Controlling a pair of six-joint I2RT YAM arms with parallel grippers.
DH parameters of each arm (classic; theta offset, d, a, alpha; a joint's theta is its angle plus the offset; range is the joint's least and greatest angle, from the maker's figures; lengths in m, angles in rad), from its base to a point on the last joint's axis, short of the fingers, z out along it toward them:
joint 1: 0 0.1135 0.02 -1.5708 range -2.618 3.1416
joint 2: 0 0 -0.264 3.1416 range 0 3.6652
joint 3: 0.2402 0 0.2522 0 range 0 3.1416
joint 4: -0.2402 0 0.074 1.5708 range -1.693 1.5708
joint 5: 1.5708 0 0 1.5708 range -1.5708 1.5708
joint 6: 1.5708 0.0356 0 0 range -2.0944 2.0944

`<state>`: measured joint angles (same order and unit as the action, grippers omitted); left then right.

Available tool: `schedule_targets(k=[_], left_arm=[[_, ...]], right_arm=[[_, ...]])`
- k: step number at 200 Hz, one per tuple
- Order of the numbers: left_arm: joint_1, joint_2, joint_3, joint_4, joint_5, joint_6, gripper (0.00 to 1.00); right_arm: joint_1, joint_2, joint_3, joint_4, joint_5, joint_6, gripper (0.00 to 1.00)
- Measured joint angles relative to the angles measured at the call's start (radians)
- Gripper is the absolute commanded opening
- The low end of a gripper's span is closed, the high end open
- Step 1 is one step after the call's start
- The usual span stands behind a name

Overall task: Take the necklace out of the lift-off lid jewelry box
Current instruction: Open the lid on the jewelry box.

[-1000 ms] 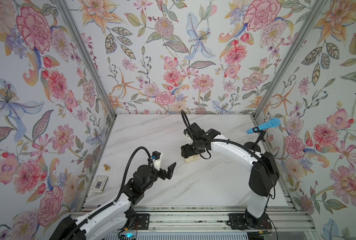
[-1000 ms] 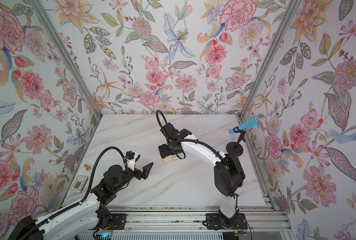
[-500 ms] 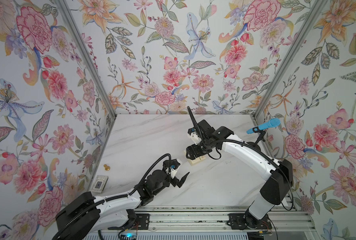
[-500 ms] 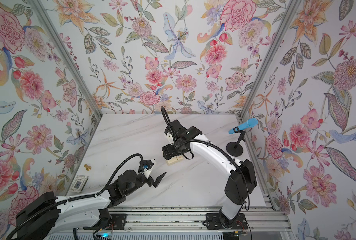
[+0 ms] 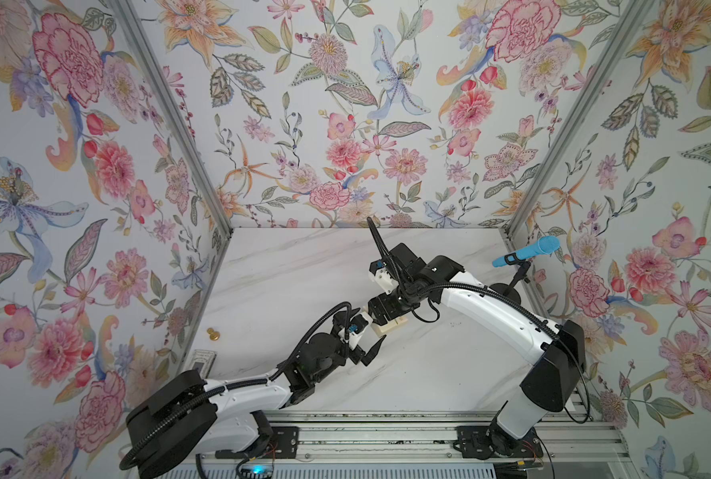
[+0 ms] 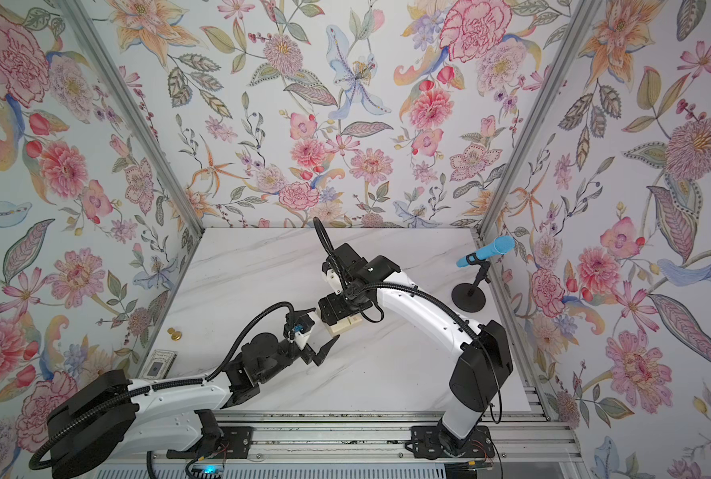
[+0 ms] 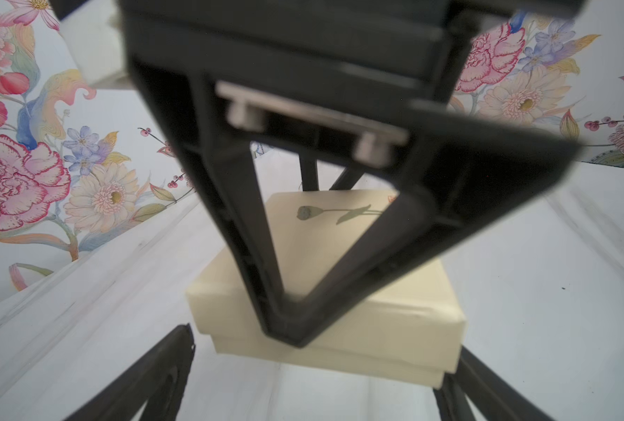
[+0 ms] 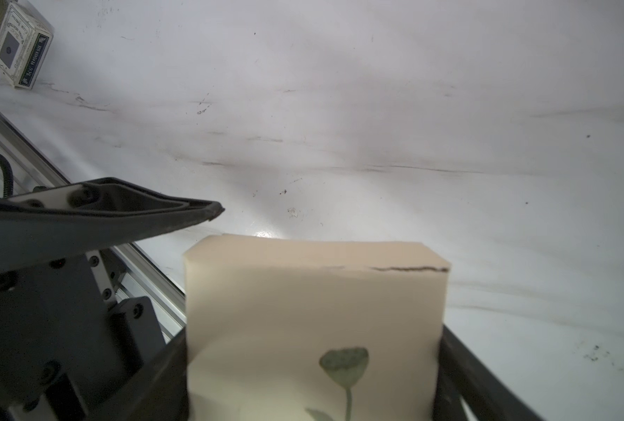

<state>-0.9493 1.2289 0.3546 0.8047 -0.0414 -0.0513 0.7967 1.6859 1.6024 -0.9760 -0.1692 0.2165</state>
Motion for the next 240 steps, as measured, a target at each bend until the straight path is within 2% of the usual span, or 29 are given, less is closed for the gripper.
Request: schedule_targets(k=[240], left_arm=[[0.046, 0.02, 0.018, -0.027, 0.088, -0.061, 1.0]], right_arm=[[0.014, 0.0, 0.0, 0.0, 0.001, 0.0, 0.81]])
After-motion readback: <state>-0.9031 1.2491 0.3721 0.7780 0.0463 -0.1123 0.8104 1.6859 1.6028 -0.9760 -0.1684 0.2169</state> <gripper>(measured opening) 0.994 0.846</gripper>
